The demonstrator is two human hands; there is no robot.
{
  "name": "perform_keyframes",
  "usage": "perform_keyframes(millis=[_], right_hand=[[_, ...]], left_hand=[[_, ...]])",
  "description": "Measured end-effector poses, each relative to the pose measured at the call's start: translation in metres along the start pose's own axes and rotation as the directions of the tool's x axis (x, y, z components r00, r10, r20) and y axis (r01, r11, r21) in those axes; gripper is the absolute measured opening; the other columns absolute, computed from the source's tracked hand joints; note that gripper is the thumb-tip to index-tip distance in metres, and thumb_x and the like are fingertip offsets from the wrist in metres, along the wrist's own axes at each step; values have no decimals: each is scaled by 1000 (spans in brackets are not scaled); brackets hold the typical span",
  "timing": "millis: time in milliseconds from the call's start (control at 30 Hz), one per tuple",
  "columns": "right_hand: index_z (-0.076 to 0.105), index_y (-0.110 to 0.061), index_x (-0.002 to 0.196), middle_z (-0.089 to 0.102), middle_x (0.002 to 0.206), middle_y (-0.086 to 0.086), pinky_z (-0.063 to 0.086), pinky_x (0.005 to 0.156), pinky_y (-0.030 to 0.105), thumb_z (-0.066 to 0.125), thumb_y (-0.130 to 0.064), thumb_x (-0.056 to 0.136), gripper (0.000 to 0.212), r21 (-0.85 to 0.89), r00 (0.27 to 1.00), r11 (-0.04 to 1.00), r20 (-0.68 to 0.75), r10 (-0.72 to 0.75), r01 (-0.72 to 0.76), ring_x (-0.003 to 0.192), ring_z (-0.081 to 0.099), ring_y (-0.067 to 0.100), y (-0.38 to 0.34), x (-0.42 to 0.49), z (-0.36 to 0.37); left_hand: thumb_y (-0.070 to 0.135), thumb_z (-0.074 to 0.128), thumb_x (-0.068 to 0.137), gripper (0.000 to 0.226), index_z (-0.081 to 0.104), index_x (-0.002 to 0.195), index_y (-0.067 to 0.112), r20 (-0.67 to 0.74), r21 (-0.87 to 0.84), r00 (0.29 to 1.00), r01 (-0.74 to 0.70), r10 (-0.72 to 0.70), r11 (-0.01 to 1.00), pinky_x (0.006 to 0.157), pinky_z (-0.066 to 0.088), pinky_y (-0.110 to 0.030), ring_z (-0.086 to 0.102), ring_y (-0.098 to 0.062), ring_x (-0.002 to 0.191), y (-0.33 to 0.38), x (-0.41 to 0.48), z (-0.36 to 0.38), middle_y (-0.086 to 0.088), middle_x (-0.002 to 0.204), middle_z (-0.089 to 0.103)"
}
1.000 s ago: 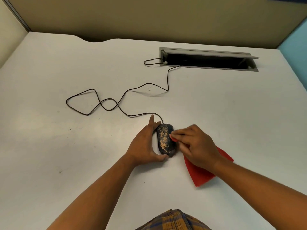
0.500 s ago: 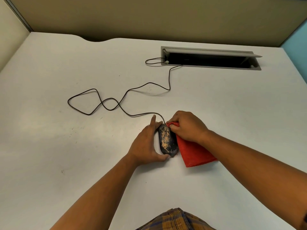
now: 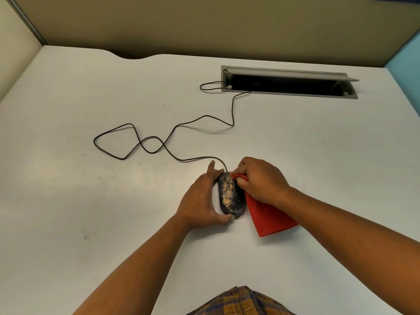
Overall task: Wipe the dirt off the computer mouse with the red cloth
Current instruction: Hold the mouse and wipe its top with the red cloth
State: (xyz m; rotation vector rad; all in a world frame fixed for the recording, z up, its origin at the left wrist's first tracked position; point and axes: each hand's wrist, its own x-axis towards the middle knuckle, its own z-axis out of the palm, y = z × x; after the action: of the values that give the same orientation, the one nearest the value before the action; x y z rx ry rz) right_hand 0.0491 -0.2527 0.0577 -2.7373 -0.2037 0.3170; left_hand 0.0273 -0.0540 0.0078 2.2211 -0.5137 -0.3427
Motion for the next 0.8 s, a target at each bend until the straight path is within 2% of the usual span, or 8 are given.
perform_keyframes(millis=[133, 333, 533, 800], right_hand=[[72, -31, 111, 61, 105, -11, 46, 76, 32, 57, -31, 91, 26, -6, 1000, 1000, -7, -7, 7, 96, 57, 15, 0, -4, 0], [72, -34, 112, 61, 104, -14, 41, 72, 28, 57, -32, 90, 27, -8, 1000, 1000, -15, -25, 24, 97, 57, 13, 0, -14, 1], [71, -32, 117, 61, 108, -14, 42, 71, 28, 56, -33, 92, 29, -47, 996, 995, -33, -86, 84, 100, 55, 11, 0, -26, 4], [71, -33, 116, 61, 108, -14, 47, 71, 31, 57, -34, 92, 29, -64, 990, 991, -57, -125, 121, 100, 54, 13, 0, -43, 9]], left_hand=[[50, 88, 53, 140, -2, 156, 18, -1, 7, 1000, -1, 1, 1000, 108, 26, -15, 34, -5, 138, 0, 0, 0, 12, 152, 38], [51, 87, 53, 140, -2, 156, 18, -3, 9, 1000, 3, -3, 1000, 106, 22, -10, 33, -5, 138, 0, 0, 0, 14, 152, 37], [53, 86, 53, 139, -2, 156, 20, -2, 11, 1000, 3, -3, 1000, 108, 27, -17, 33, -5, 138, 1, 0, -1, 13, 153, 37], [52, 87, 53, 139, 0, 156, 19, -6, 14, 1000, 8, -8, 1000, 107, 27, -16, 35, -5, 137, 2, 0, 0, 14, 152, 38]])
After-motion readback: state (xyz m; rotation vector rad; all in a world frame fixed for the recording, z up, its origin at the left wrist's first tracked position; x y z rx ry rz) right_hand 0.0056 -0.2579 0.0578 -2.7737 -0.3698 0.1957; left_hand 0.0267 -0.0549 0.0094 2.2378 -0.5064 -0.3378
